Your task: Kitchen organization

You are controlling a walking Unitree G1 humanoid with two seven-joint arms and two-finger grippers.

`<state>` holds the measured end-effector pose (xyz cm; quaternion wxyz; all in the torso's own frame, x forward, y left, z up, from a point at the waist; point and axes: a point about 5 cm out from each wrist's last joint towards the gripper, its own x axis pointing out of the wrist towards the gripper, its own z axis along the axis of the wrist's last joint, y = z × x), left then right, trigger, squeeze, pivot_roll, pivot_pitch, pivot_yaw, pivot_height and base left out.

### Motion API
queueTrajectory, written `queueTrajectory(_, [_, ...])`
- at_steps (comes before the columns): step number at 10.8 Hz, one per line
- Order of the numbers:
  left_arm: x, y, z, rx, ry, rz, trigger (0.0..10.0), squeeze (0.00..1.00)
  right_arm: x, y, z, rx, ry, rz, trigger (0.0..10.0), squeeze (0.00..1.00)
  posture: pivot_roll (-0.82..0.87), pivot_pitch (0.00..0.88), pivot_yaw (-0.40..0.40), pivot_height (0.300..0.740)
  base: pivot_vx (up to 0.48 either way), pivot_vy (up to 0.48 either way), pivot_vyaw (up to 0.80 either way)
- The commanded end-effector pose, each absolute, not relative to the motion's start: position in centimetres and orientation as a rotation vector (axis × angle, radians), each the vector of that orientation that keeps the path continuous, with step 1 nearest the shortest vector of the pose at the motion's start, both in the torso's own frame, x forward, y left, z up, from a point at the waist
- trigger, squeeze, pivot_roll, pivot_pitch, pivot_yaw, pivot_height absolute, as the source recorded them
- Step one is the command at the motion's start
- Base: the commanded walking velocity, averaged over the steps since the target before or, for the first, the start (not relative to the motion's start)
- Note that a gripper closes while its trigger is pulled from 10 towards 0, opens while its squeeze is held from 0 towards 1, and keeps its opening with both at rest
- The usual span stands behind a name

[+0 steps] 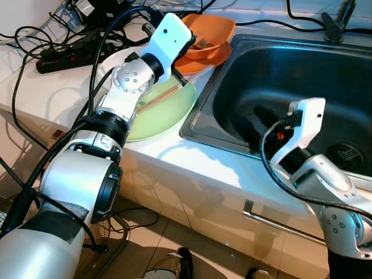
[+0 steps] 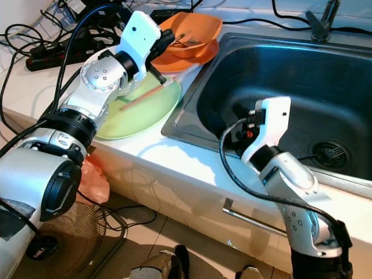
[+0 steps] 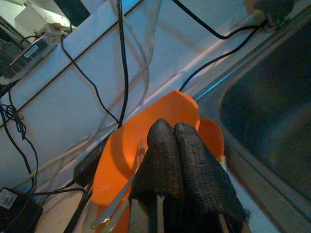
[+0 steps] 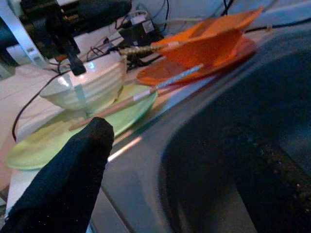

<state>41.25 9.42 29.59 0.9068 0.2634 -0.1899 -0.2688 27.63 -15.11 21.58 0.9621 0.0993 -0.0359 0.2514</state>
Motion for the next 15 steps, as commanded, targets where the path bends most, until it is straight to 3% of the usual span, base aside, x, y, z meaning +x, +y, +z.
queueTrajectory(1, [41.1, 9.6, 30.8, 0.542, -0.436, -0.556, 0.0, 0.0, 27.7, -14.6, 21.4, 0.205, -0.073, 0.531, 10.0, 0.0, 0.02, 0.132, 0.168, 0.74, 0.0, 0.0, 0.0])
queueTrajectory(2, [41.1, 9.7, 30.8, 0.538, -0.439, -0.556, 0.0, 0.0, 27.7, -14.6, 21.4, 0.205, -0.076, 0.53, 10.0, 0.0, 0.02, 0.131, 0.169, 0.74, 0.0, 0.0, 0.0])
queueTrajectory(3, [41.0, 9.6, 31.1, 0.507, -0.453, -0.561, 9.2, 0.0, 27.7, -14.6, 21.4, 0.205, -0.076, 0.528, 10.0, 0.0, 0.02, 0.13, 0.168, 0.74, 0.0, 0.0, 0.0])
queueTrajectory(4, [40.9, 9.5, 31.2, 0.469, -0.46, -0.562, 10.0, 0.0, 27.8, -14.7, 21.3, 0.205, -0.077, 0.526, 10.0, 0.0, 0.02, 0.13, 0.169, 0.74, 0.0, 0.0, 0.0])
queueTrajectory(5, [40.6, 9.2, 30.6, 0.398, -0.479, -0.565, 10.0, 1.0, 27.8, -14.7, 21.3, 0.207, -0.078, 0.523, 10.0, 0.0, 0.03, 0.129, 0.168, 0.74, 0.0, 0.0, 0.0])
queueTrajectory(8, [39.5, 9.8, 30.2, 0.345, -0.528, -0.515, 10.0, 1.0, 28.1, -14.6, 21.2, 0.21, -0.08, 0.523, 10.0, 0.0, 0.04, 0.123, 0.165, 0.74, 0.0, 0.0, 0.0])
queueTrajectory(9, [39.0, 12.2, 30.8, 0.308, -0.533, -0.395, 10.0, 1.0, 28.3, -14.6, 21.2, 0.213, -0.083, 0.519, 10.0, 0.0, 0.05, 0.117, 0.163, 0.74, 0.0, 0.0, 0.0])
queueTrajectory(11, [38.4, 13.9, 30.1, 0.321, -0.489, -0.349, 10.0, 1.0, 28.7, -14.3, 21.1, 0.218, -0.087, 0.525, 10.0, 0.0, 0.07, 0.108, 0.163, 0.74, 0.0, 0.0, 0.0])
queueTrajectory(14, [36.4, 12.2, 27.6, 0.283, -0.418, -0.404, 10.0, 1.0, 28.9, -14.0, 21.1, 0.226, -0.096, 0.532, 10.0, 0.0, 0.08, 0.097, 0.164, 0.74, 0.0, 0.0, 0.0])
queueTrajectory(15, [35.9, 12.0, 26.9, 0.343, -0.354, -0.396, 10.0, 1.0, 29.0, -14.0, 21.0, 0.227, -0.097, 0.531, 10.0, 0.0, 0.08, 0.096, 0.163, 0.74, 0.0, 0.0, 0.0])
